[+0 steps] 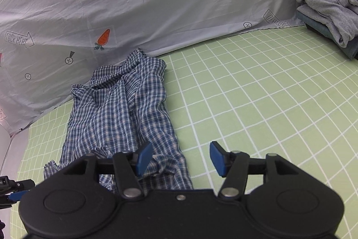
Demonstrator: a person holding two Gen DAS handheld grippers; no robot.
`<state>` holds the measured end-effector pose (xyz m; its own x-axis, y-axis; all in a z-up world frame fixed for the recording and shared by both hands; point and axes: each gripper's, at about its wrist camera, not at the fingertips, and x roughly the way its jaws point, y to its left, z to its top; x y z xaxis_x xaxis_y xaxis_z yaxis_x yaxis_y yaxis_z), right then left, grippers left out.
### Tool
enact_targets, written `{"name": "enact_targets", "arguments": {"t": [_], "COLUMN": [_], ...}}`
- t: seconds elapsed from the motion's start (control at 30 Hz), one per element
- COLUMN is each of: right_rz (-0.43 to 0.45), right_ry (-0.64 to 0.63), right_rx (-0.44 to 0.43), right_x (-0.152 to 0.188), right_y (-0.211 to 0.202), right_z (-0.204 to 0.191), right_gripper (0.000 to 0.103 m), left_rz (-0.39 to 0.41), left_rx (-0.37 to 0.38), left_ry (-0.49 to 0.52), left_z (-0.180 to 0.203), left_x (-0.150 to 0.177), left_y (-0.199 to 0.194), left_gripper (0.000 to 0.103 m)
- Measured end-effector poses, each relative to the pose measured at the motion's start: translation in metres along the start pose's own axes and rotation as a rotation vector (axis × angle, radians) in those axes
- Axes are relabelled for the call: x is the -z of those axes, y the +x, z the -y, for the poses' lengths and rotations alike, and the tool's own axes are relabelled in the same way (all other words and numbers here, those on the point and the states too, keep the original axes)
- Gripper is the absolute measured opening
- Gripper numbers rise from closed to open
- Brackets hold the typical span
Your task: Fold clothes
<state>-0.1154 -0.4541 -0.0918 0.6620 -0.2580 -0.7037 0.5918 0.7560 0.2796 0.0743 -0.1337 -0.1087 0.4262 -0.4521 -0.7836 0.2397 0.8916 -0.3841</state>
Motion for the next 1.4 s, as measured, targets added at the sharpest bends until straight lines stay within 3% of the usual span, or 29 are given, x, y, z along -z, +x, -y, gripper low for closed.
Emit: {"name": "enact_targets", "arguments": {"t": [0.3, 0.5, 0.67, 0.77, 0.9, 0.97, 1.13, 1.4], "right_rz": [-0.031, -0.085, -0.156, -0.142, -0.104, -0.078, -0.033, -0.060], "right_ry": [-0.014, -0.064, -0.199, -0.233, -0.246, -0.231, -0.307, -0.475], "right_rx": [0.041, -0.065, -0.188, -0.175, -0.059, -0.049, -0.128, -0.252], "right_x": [0.030, 0.034, 0.022, 0.007, -0.013, -0.018, -0.003, 0.025], "right_y": [-0.017, -0.009, 0.023, 0.045, 0.069, 0.065, 0.041, 0.045], "right_z": [-0.001, -0.015, -0.044, -0.059, -0.065, -0.065, -0.086, -0.143], "right_gripper": [0.048, 0.030, 0.028, 0.028, 0.028, 0.028, 0.028, 0.028], "left_rz": [-0.067, -0.072, -0.061, -0.047, -0.030, -0.026, -0.038, -0.077], "left_rx": [0.027, 0.037, 0.029, 0.017, -0.005, -0.017, -0.020, -0.014], "left_ry": [0.061, 0.074, 0.056, 0.038, 0.004, -0.015, -0.030, 0.031], "left_z": [0.010, 0.012, 0.005, -0.001, -0.009, -0.014, -0.019, -0.006], "left_x": [0.017, 0.016, 0.013, 0.011, 0.010, 0.010, 0.010, 0.016], "left_y": [0.009, 0.011, 0.007, 0.003, -0.002, -0.003, 0.001, 0.011], "left_gripper": [0.055, 0.055, 0.055, 0.055, 0.056, 0.056, 0.056, 0.056]}}
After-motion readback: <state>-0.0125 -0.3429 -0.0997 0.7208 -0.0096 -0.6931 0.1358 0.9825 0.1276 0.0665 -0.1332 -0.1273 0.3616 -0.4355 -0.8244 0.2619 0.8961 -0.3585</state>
